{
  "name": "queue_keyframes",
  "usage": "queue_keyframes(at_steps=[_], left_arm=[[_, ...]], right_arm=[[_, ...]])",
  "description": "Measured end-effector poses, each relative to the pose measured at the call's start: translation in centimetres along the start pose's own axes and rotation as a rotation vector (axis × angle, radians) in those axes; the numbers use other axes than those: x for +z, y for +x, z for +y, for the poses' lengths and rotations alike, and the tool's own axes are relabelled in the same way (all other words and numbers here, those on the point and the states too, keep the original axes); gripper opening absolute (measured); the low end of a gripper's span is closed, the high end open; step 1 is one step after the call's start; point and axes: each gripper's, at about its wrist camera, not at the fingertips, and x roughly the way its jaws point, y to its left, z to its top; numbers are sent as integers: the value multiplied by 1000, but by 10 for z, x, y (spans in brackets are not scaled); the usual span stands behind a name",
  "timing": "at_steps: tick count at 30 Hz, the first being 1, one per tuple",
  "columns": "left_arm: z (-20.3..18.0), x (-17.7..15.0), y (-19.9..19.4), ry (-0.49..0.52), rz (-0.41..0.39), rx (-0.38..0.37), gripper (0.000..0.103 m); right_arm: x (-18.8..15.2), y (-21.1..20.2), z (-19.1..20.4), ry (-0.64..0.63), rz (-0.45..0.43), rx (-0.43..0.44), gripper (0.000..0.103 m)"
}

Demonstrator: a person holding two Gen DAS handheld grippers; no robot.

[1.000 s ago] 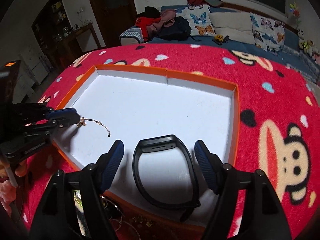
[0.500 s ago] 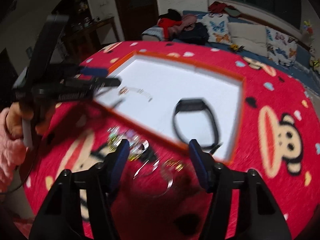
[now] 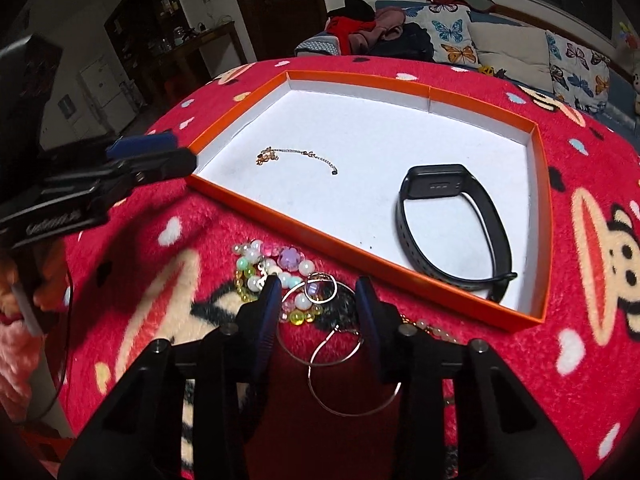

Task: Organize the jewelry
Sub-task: 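Grasp the beaded bracelet with the left tool while the right tool grasps a silver hoop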

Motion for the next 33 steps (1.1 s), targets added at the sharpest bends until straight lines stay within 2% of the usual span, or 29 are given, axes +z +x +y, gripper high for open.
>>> queue_keyframes(at_steps=[12, 19, 20, 24, 28, 33], left_arm=[[-10, -12, -7, 19, 2, -19, 52], [-11, -21, -7, 10, 17, -30, 52], [-13, -22, -9, 15, 17, -38, 52], [-25, -25, -12, 42, 10, -84, 52], [-41, -26, -8, 68, 20, -168, 51], [-63, -30, 4, 140, 34, -185, 45]], right_arm=[[1, 3, 4, 5, 2, -16, 17], [-2, -4, 3, -1, -16, -26, 16], [-3, -7, 3, 2, -21, -25, 7], [-4, -16, 0, 13, -39, -19, 8], [-6, -19, -5, 39, -42, -8, 11], [-8, -20, -7, 42, -45, -4, 11]])
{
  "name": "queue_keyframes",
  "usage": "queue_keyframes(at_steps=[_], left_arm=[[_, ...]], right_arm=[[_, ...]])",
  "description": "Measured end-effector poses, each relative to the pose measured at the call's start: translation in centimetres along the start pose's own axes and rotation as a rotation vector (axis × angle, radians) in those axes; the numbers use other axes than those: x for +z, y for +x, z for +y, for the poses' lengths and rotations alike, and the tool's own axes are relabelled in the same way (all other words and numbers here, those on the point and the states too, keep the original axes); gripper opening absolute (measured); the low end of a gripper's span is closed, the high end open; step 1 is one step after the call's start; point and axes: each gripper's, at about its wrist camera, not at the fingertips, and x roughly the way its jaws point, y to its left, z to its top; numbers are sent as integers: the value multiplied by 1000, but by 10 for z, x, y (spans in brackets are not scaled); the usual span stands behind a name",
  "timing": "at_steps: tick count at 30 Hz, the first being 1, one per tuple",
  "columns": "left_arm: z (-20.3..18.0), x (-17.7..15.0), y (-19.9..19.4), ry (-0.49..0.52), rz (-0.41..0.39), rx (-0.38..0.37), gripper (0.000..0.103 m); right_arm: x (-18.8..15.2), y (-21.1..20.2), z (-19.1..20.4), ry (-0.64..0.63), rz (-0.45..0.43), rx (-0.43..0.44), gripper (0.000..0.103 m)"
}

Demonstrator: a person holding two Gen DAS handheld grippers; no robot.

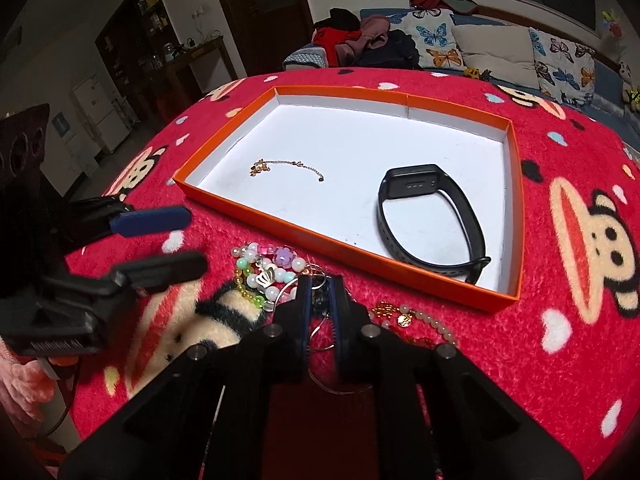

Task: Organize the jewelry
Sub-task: 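Grasp the beaded bracelet with the left tool while the right tool grasps a silver hoop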

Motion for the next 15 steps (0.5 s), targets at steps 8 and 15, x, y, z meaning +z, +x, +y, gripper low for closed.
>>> queue_keyframes(at_steps=[8, 15], left_arm=[[0, 1, 29, 31, 29, -25, 22], [-1, -1, 41, 62, 31, 9, 11]], right_arm=[[-1, -1, -3, 7, -2, 4, 11], [-3, 0, -9, 24, 0, 4, 12]])
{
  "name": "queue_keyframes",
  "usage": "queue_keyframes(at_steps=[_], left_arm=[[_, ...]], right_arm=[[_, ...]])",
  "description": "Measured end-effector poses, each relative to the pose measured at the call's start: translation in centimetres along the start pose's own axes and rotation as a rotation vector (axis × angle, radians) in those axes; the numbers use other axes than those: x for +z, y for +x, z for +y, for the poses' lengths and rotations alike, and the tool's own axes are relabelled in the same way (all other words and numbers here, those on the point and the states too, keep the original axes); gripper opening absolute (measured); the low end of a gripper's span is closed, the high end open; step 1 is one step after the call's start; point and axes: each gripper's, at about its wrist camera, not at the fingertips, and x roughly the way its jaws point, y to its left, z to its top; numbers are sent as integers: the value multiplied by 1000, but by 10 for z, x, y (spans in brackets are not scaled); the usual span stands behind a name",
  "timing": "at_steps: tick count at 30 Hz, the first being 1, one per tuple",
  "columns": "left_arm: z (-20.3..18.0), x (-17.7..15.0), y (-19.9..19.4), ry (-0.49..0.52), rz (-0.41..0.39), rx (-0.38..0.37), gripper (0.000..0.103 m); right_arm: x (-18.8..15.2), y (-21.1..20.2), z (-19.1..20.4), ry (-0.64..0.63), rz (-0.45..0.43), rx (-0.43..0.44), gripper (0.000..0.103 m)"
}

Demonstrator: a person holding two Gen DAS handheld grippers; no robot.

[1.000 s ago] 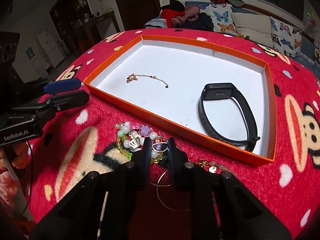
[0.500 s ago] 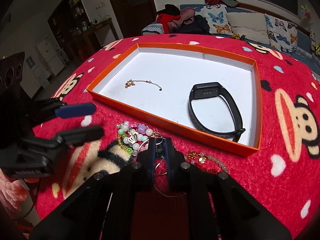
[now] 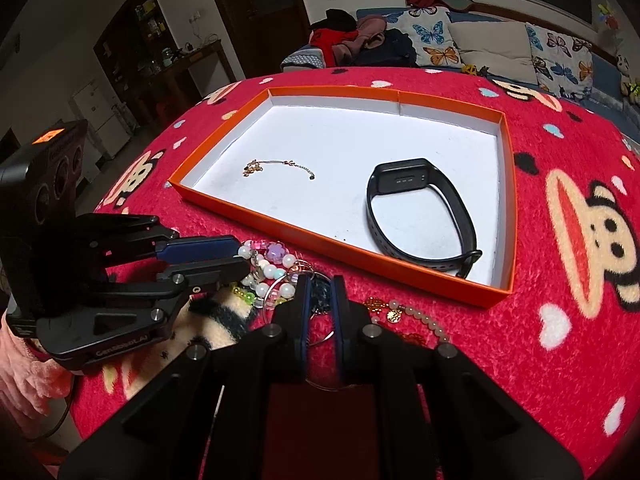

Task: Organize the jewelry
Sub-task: 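Grasp the beaded bracelet with the left tool while the right tool grasps a silver hoop, then lift the beaded bracelet and silver hoop into the tray and release both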

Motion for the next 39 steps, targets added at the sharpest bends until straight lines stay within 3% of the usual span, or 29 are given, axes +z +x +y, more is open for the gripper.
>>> queue_keyframes(at_steps=[7, 12, 22, 39], left_arm=[[4, -3, -15, -36, -38, 23, 7], [16, -6, -42, -76, -82, 47, 7], [30, -8, -96, -118, -165, 63, 7], [27, -14, -95, -121, -138, 71, 7]], right_arm=[[-3, 0, 3, -12, 6, 5, 12], [-6, -4, 4, -25, 1, 2, 31], [-12, -5, 11, -55, 11, 26, 45], [-3, 11, 45, -131, 34, 167, 56]])
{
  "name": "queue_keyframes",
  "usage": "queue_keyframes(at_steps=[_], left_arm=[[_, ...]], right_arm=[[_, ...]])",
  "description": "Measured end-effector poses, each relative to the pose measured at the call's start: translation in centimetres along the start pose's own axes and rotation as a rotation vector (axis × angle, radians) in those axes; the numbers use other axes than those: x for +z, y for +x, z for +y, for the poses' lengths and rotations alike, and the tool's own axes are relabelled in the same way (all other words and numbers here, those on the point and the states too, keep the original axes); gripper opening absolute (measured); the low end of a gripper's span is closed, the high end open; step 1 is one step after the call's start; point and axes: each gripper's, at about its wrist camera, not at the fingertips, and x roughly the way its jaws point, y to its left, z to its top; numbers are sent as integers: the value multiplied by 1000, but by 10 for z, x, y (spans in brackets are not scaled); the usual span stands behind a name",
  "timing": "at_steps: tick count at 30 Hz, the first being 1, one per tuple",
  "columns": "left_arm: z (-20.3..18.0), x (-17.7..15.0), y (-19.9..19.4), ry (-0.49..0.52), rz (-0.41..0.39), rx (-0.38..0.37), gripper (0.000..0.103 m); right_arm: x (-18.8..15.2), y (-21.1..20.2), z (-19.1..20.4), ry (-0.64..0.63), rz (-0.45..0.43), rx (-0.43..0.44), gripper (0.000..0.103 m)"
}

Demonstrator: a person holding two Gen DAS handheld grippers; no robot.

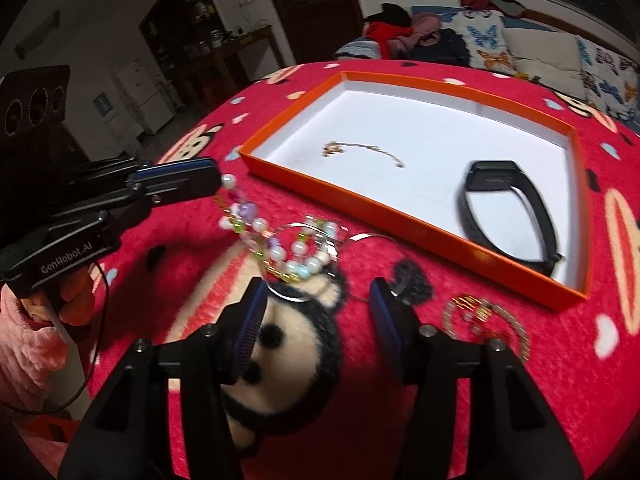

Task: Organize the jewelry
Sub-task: 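Lift the beaded bracelet and silver hoop into the tray and release both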

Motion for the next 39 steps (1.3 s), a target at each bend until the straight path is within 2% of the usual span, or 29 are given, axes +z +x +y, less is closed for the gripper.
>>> queue_keyframes(at_steps=[2, 5, 14, 16, 20, 23, 35, 39], left_arm=[[0, 1, 1, -1, 1, 4, 7], [1, 1, 1, -8, 2, 6, 7], [2, 3, 1, -12, -7, -2, 7], [1, 3, 1, -9, -9, -4, 7], [2, 5, 1, -10, -13, -6, 7], [3, 5, 1, -13, -15, 0, 7], [4, 5, -8, -13, -23, 22, 7], [-1, 10, -14, -4, -32, 19, 7]], right_arm=[[4, 6, 5, -31, 6, 11, 56], [9, 14, 9, -69, 24, 20, 63], [11, 21, 10, -101, 48, 6, 63], [9, 23, 13, -113, 52, -14, 61], [7, 23, 16, -140, 53, -53, 49], [6, 20, 14, -131, 49, -52, 49], [12, -14, 14, -66, -37, -9, 49], [14, -24, 15, -69, -72, -39, 49]])
